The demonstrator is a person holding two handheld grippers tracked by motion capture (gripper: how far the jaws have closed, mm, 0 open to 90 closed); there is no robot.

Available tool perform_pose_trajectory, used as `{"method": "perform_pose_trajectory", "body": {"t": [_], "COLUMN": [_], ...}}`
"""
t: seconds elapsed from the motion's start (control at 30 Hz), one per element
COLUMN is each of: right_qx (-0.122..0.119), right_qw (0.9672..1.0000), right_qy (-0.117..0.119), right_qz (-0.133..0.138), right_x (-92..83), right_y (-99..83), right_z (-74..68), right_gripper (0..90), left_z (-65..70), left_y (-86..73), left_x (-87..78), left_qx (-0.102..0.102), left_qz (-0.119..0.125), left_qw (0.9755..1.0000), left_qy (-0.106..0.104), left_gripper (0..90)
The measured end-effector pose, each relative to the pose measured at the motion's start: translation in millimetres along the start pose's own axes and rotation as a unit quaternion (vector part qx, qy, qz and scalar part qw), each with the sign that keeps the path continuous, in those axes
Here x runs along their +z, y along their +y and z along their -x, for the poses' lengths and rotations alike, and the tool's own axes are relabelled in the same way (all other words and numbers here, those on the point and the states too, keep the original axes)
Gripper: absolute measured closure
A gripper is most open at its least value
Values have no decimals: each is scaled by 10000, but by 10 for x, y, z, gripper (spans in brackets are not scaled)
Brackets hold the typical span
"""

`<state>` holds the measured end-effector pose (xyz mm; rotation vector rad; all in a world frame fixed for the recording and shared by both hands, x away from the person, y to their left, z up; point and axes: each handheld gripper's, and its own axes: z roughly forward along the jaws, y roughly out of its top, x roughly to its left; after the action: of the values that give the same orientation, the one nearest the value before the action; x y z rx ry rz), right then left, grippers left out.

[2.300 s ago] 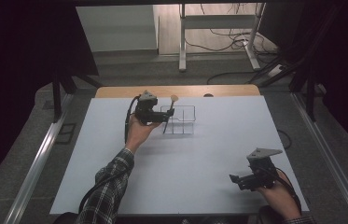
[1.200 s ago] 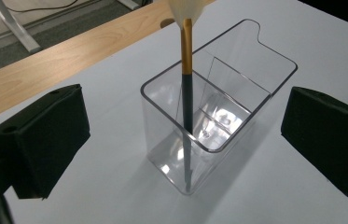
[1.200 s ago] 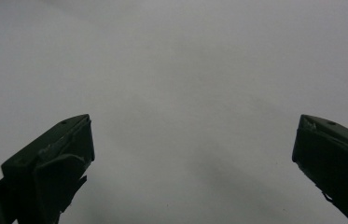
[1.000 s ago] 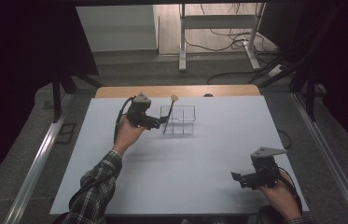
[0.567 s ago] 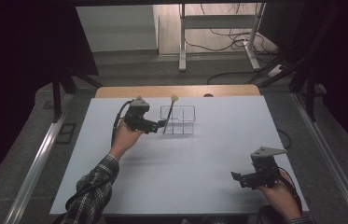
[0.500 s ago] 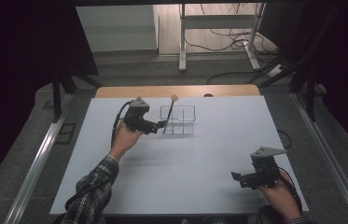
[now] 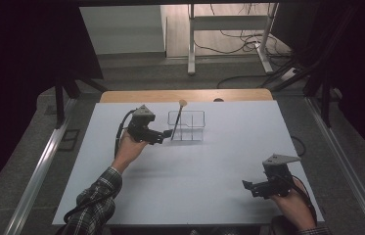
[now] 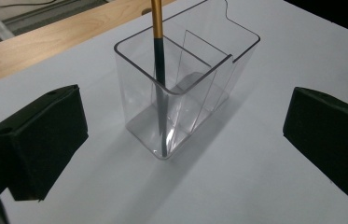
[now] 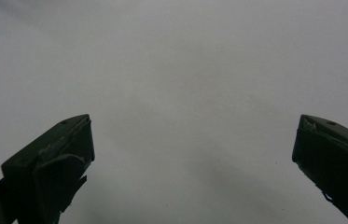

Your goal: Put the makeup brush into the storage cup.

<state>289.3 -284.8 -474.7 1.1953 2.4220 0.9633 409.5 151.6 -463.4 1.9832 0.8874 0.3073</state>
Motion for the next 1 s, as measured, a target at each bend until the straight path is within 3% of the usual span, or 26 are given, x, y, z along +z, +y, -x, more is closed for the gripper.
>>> {"method": "perform_pose_trajectory", "body": {"t": [0.4,0.5,1.0], "right_qx": [-4,-8,-15], "right_qw": [10000,10000,10000], "right_qy": [7,10,19], "right_qz": [23,9,13], "right_x": [-5,-5,-2], "right_y": [0,2,3], "right_z": [1,0,-2], "right_gripper": [0,0,0], "left_z": [20,21,97], "left_y": [-60,-80,-109], "left_x": [-109,-125,-205], "left_qx": [-83,-145,-9], "left_qz": [79,140,169], "left_qw": [9999,9998,9999], "left_qy": [-1,-94,-23], "left_gripper": [12,15,9]}}
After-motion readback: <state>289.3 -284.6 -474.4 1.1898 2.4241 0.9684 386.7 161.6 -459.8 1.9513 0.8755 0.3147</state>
